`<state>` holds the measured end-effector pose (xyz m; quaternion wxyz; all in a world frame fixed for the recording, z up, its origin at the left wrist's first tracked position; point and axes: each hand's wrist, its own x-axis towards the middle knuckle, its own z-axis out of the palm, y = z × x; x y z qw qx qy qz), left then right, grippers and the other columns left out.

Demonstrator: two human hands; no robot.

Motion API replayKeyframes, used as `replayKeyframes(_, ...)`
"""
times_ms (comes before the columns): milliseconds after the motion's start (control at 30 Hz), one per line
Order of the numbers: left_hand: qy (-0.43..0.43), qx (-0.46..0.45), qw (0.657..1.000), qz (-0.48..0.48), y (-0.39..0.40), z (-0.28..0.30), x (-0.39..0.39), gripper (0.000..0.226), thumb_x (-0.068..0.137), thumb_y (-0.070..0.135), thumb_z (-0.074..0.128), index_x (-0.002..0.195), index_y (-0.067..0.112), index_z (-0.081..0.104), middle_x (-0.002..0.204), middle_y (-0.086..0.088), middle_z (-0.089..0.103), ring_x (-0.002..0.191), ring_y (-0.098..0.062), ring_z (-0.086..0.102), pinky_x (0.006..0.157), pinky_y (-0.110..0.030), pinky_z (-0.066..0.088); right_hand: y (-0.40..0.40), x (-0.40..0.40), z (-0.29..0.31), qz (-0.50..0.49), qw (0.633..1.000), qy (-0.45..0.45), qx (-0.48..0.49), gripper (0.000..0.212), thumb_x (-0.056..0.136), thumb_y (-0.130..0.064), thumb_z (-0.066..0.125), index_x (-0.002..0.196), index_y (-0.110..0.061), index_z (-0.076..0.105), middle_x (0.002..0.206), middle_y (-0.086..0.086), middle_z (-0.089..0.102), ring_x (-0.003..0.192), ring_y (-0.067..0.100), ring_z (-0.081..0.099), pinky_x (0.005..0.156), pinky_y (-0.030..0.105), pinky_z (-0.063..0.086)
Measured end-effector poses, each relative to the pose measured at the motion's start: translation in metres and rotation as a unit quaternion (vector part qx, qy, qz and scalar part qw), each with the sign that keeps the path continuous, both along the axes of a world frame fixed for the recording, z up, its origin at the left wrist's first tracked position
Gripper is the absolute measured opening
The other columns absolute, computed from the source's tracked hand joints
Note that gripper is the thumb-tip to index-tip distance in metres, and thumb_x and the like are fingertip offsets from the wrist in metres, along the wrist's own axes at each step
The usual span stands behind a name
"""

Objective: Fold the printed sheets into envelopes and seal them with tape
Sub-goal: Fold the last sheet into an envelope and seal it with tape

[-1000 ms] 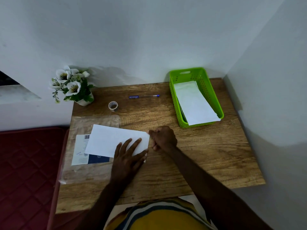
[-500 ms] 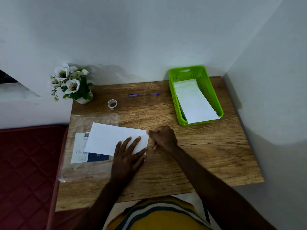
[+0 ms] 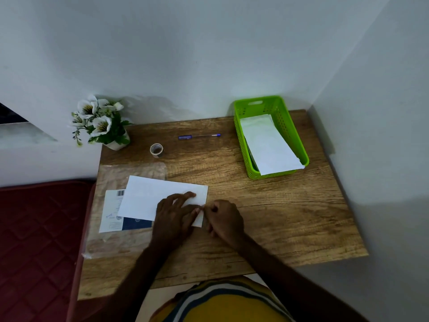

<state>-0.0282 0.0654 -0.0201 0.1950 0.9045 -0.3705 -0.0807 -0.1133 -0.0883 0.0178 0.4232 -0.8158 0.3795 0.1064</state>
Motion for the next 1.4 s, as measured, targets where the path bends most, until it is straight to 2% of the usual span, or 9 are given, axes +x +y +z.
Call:
replayKeyframes(133,-0.015,-0.017,1.0,0.012,-0.014,0.005,0.022,0.035,0.1,0.042,0.05,0.121,0.025,0.073,0.13,0.004,0.069,0.122,-0.023,0.059,0.101,-0.041,0.04,0.004,-0.002,0.002,0.019,1.0,0.005,-0.008,0.031,0.098,-0.045,0.059,0.081,-0.021,0.068,0.071,0.0,0.074,0.064,0.015,0.072,0.077,0.036,0.061)
replayKeyframes(300,-0.024,0.023,0.999,-0.012,-0.044,0.008,0.041,0.048,0.098,0.048,0.059,0.13,0.014,0.066,0.137,-0.009,0.063,0.13,-0.03,0.053,0.112,-0.047,0.036,0.002,-0.002,0.002,0.037,0.999,0.004,-0.02,0.03,0.1,-0.044,0.057,0.085,-0.02,0.069,0.081,0.001,0.075,0.076,0.02,0.072,0.084,0.038,0.058)
replayKeyframes(567,0.019,0.031,0.999,-0.039,-0.062,0.012,0.063,0.029,0.091,0.052,0.067,0.1,0.024,0.067,0.109,0.004,0.065,0.114,-0.023,0.05,0.095,-0.04,0.033,0.003,-0.002,-0.007,0.029,0.999,0.003,-0.017,0.034,0.099,-0.049,0.055,0.084,-0.021,0.068,0.08,0.001,0.074,0.079,0.022,0.072,0.087,0.038,0.058)
replayKeyframes(767,0.087,0.024,0.995,-0.045,-0.063,0.013,0.074,0.018,0.094,0.049,0.065,0.1,0.035,0.075,0.111,0.014,0.069,0.114,-0.017,0.051,0.095,-0.043,0.033,-0.005,0.0,-0.009,0.007,0.998,-0.008,0.057,0.04,0.098,-0.048,0.059,0.073,-0.018,0.069,0.059,0.001,0.072,0.049,0.015,0.069,0.071,0.033,0.062)
replayKeyframes(933,0.216,-0.038,0.976,-0.006,-0.062,0.018,0.085,0.018,0.095,0.044,0.067,0.1,0.032,0.079,0.109,0.016,0.075,0.108,-0.005,0.064,0.107,-0.047,0.041,-0.032,0.017,-0.007,-0.022,0.994,-0.091,0.058,0.04,0.093,-0.045,0.065,0.067,-0.015,0.068,0.059,0.001,0.065,0.058,0.015,0.062,0.068,0.036,0.055)
replayKeyframes(1100,0.274,-0.073,0.959,0.001,-0.066,0.022,0.086,0.013,0.095,0.036,0.07,0.097,0.028,0.081,0.101,0.015,0.075,0.099,0.0,0.065,0.097,-0.037,0.048,-0.04,0.031,-0.013,-0.003,0.979,-0.161,0.124,0.027,0.098,-0.035,0.064,0.076,-0.022,0.074,0.058,-0.014,0.062,0.053,-0.002,0.053,0.059,0.025,0.042)
replayKeyframes(1167,0.284,-0.083,0.955,-0.002,-0.066,0.023,0.086,0.014,0.096,0.032,0.07,0.095,0.023,0.081,0.1,0.012,0.075,0.099,-0.003,0.066,0.1,-0.042,0.05,-0.039,0.035,-0.017,-0.023,0.97,-0.177,0.166,0.039,0.098,-0.036,0.066,0.061,-0.024,0.063,0.051,-0.014,0.055,0.049,-0.001,0.047,0.056,0.025,0.037)
replayKeyframes(1267,0.275,-0.07,0.959,0.013,-0.069,0.021,0.086,0.016,0.095,0.037,0.07,0.092,0.026,0.081,0.101,0.012,0.076,0.103,-0.011,0.066,0.104,-0.05,0.044,-0.036,0.036,-0.021,-0.049,0.963,-0.18,0.195,0.041,0.097,-0.035,0.067,0.062,-0.016,0.06,0.052,-0.009,0.052,0.048,0.003,0.044,0.053,0.025,0.035)
replayKeyframes(1400,0.222,-0.054,0.971,0.075,-0.072,0.019,0.083,0.02,0.093,0.046,0.069,0.099,0.031,0.079,0.107,0.017,0.073,0.11,-0.007,0.06,0.104,-0.04,0.03,-0.031,0.032,-0.024,-0.053,0.969,-0.136,0.2,0.036,0.094,-0.028,0.071,0.061,-0.017,0.063,0.051,-0.009,0.056,0.045,0.0,0.048,0.054,0.023,0.041)
